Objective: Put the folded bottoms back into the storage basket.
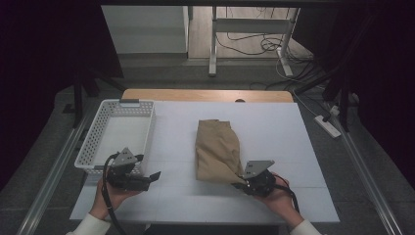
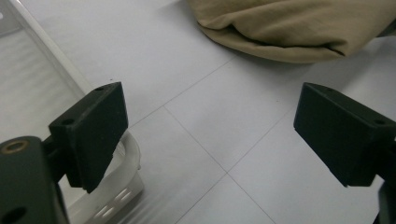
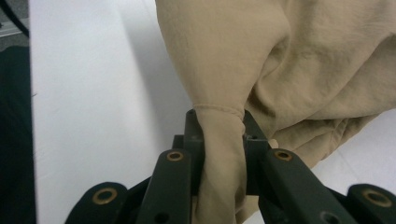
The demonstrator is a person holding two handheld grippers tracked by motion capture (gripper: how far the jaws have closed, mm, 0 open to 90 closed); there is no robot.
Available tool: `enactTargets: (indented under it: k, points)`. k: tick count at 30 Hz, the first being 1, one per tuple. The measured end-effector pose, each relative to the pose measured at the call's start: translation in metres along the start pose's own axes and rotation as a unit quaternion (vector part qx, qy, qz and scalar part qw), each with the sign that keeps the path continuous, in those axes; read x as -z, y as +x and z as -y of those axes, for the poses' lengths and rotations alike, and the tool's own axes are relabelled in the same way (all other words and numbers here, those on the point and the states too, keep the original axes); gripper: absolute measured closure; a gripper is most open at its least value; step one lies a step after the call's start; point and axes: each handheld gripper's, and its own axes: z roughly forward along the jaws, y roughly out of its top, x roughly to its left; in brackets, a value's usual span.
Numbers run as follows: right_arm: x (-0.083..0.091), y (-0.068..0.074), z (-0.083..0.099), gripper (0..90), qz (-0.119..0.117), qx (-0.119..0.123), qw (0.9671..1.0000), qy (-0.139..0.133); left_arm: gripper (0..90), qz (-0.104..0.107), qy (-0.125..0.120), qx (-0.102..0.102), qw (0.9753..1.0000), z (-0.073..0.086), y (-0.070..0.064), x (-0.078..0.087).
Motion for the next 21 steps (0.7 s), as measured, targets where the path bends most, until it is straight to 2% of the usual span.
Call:
enactTargets:
  k: [11, 21]
  points:
    - [-0.001, 0.000, 0.003, 77.9, -0.007, -0.007, 0.9999, 0.001, 10.6, 0.006, -0.003, 0.001, 1.0000, -0.004, -0.001, -0.004]
    - [0.000, -0.002, 0.004, 77.8, -0.008, -0.013, 0.9999, -0.007, 10.7, 0.013, -0.002, -0.013, 0.9998, -0.024, -0.008, -0.016]
